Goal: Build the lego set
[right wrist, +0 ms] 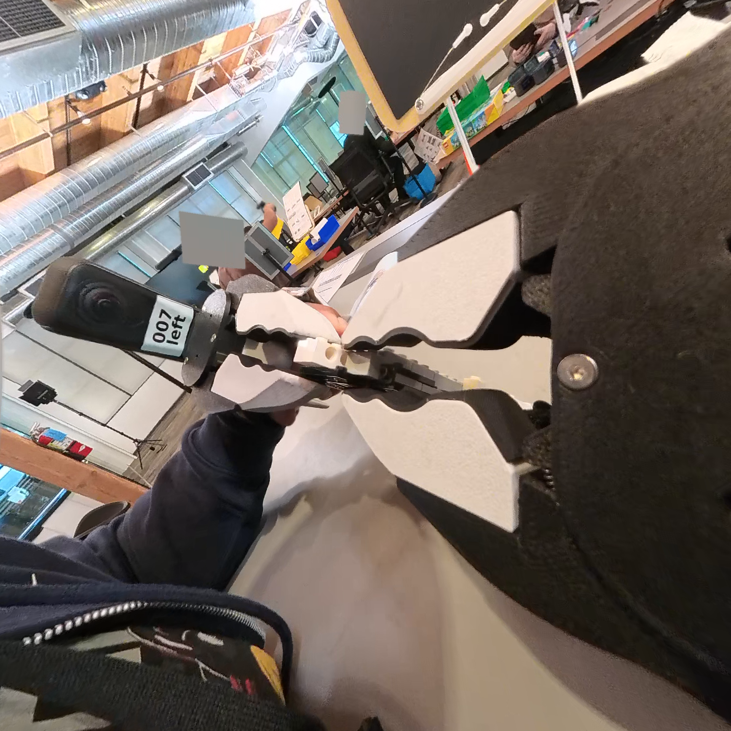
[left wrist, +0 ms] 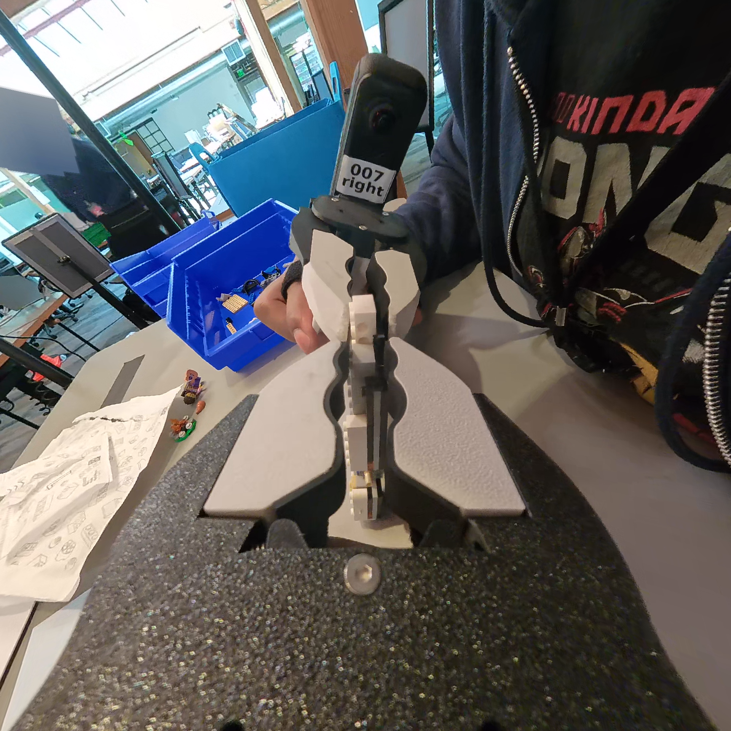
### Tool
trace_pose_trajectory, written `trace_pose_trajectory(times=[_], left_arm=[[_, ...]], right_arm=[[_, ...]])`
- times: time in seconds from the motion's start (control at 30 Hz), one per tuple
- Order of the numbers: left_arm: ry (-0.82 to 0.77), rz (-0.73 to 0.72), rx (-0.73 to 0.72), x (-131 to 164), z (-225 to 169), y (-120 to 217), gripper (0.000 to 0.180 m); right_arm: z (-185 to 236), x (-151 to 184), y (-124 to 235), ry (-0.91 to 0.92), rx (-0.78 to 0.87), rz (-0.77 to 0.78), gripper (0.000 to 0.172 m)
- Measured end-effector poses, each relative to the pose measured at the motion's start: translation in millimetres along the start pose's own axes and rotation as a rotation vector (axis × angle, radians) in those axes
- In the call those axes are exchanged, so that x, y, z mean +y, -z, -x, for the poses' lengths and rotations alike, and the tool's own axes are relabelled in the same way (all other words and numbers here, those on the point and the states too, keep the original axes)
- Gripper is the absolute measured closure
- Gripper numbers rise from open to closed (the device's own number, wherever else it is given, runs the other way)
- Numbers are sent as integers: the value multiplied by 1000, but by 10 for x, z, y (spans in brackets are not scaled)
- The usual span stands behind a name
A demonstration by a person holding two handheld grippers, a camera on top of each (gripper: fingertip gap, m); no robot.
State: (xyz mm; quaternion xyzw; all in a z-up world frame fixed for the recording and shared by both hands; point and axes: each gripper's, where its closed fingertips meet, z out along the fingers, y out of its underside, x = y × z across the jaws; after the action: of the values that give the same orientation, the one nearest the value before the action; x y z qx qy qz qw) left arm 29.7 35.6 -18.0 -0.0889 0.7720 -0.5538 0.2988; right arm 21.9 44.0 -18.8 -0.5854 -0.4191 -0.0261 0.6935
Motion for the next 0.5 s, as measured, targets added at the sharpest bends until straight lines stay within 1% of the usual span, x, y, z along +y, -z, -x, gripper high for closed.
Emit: trace_pose_trajectory(times=[0.27, 0.5], left_arm=[[-51, -9, -7, -80, 9, -26, 165], [-32, -7, -7, -106, -13, 7, 165]], right_arm=[[-24, -29, 7, -1, -2, -18, 154], [-39, -26, 12, 25, 10, -9, 154]])
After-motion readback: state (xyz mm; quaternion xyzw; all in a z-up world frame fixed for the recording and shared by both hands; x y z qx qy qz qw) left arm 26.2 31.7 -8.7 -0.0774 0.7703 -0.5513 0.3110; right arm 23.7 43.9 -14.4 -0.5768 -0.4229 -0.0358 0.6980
